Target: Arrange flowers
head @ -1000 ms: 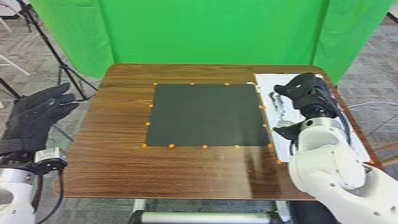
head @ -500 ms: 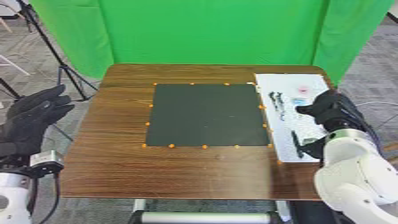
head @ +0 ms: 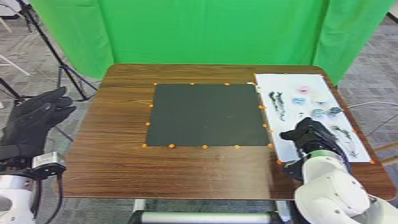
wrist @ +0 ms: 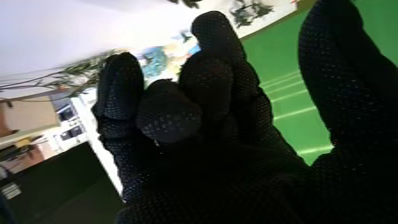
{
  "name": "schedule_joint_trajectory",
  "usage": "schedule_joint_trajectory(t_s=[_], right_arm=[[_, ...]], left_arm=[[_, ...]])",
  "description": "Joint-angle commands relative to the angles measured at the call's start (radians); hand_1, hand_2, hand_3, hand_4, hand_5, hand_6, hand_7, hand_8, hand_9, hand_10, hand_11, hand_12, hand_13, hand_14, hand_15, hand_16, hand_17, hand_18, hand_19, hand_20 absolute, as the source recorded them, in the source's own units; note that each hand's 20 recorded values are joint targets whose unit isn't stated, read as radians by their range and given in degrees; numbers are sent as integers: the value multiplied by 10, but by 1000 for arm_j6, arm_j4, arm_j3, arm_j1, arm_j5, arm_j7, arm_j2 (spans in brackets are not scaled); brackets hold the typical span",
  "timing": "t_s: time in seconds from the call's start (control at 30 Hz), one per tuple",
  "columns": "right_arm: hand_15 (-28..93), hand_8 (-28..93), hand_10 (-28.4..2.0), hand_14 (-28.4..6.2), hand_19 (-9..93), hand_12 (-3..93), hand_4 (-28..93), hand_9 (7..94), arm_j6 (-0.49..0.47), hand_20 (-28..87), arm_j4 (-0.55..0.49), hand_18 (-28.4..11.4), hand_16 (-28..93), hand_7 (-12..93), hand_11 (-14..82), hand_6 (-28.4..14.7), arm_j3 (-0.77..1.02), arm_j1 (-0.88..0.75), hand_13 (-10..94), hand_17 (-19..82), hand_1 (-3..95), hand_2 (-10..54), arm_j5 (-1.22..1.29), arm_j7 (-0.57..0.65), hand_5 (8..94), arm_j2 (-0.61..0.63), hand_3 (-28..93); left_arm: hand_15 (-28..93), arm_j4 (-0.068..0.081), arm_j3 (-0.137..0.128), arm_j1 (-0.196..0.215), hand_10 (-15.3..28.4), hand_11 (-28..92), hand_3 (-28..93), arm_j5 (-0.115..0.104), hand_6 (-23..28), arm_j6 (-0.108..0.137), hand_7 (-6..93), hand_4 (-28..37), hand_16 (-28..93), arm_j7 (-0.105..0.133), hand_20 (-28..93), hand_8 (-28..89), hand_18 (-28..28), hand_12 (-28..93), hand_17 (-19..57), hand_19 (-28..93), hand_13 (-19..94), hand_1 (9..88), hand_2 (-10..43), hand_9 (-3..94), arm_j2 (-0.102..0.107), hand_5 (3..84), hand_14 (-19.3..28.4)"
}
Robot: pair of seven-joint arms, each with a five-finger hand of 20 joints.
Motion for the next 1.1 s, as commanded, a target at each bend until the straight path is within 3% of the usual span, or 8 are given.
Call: schedule_joint_trajectory(t_s=[0.03,0.2,0.53,1.1], right_arm=[[932,-129,-209,-154,932,390,-209,631,16,223,21,-284,284,372,714,-107,25,-28,675,354,337,-63,-28,32,566,11,742],[932,-128,-210,-154,932,386,-210,630,12,217,32,-283,279,370,714,-108,16,-34,675,355,341,-65,-44,47,566,9,745],[932,-128,-209,-150,932,379,-211,634,-6,208,41,-281,271,369,718,-109,17,-59,683,365,368,-81,-52,69,568,-4,749],[932,-124,-208,-145,932,377,-212,639,-21,208,103,-280,272,368,725,-111,-90,10,693,381,389,-91,-101,120,583,-9,743]], left_arm=[[623,-11,-5,32,185,390,751,-17,86,15,176,-194,-162,17,77,-114,204,73,-118,550,184,299,6,311,-9,366,231],[624,-14,0,37,183,390,752,-25,86,21,176,-196,-162,27,77,-114,204,74,-118,550,185,299,7,310,1,366,231],[624,-18,-3,42,184,392,752,-23,87,14,175,-196,-162,22,76,-114,205,73,-119,550,185,299,7,310,-14,367,232],[624,-19,-3,32,183,391,753,-26,87,10,174,-196,-162,15,76,-113,206,74,-119,551,185,298,7,310,-12,366,232]])
